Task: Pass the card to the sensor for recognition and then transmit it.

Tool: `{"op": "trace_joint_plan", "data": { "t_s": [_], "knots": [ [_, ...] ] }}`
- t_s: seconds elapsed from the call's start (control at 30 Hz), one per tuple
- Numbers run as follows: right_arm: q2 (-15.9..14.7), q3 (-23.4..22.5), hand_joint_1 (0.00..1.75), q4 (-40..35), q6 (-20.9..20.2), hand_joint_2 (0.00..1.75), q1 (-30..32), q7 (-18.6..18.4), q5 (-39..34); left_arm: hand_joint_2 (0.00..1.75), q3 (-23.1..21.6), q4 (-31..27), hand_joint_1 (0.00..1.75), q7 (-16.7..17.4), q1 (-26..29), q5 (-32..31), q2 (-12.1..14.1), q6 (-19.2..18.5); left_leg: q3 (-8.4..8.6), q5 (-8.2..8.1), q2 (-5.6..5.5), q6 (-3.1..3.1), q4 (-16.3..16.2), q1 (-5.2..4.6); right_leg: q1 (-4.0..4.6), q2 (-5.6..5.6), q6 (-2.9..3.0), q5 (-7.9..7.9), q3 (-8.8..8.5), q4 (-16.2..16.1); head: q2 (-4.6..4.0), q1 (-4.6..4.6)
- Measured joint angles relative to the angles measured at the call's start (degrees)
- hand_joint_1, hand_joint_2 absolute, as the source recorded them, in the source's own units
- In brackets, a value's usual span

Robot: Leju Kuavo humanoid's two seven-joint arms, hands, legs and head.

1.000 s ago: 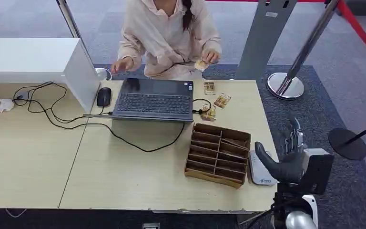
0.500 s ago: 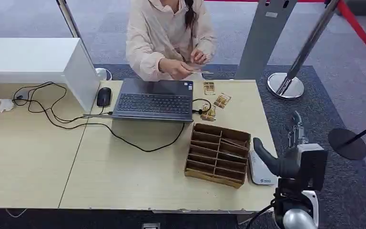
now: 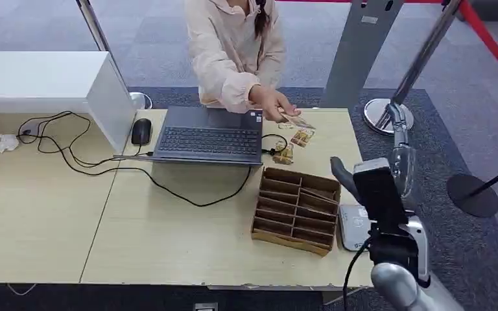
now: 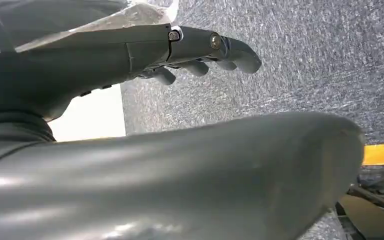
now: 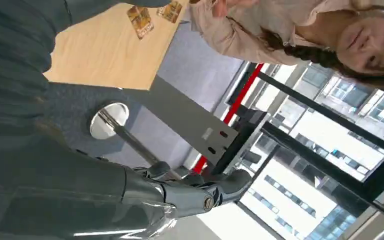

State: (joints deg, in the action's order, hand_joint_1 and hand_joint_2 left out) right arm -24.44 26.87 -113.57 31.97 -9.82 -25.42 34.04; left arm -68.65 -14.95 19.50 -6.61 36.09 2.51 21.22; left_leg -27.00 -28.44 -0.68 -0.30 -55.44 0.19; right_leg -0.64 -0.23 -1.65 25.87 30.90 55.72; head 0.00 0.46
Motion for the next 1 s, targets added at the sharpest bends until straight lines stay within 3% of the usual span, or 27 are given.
{"op": "trace_joint_plan", "data": {
  "t_s": [0.43,1.0],
  "knots": [
    [-0.6,9.2,0.00,2.3,-8.5,1.75,-9.8,-4.9,6.6,0.00,-1.0,0.2,0.00,-1.0,-0.5,-1.3,0.1,-0.9,-0.03,0.00,-0.03,0.00,0.0,0.04,0.00,0.00,0.00,0.00,0.00,0.0,0.00,-0.02],
    [-0.2,15.6,0.00,9.1,-12.3,1.75,-17.1,-7.6,15.5,0.00,-2.1,0.3,0.00,-1.3,-0.7,-2.5,0.1,-1.4,-0.03,0.00,-0.04,0.00,0.0,0.04,0.00,-0.01,0.00,0.00,0.00,0.0,0.00,0.00]
  ]
}}
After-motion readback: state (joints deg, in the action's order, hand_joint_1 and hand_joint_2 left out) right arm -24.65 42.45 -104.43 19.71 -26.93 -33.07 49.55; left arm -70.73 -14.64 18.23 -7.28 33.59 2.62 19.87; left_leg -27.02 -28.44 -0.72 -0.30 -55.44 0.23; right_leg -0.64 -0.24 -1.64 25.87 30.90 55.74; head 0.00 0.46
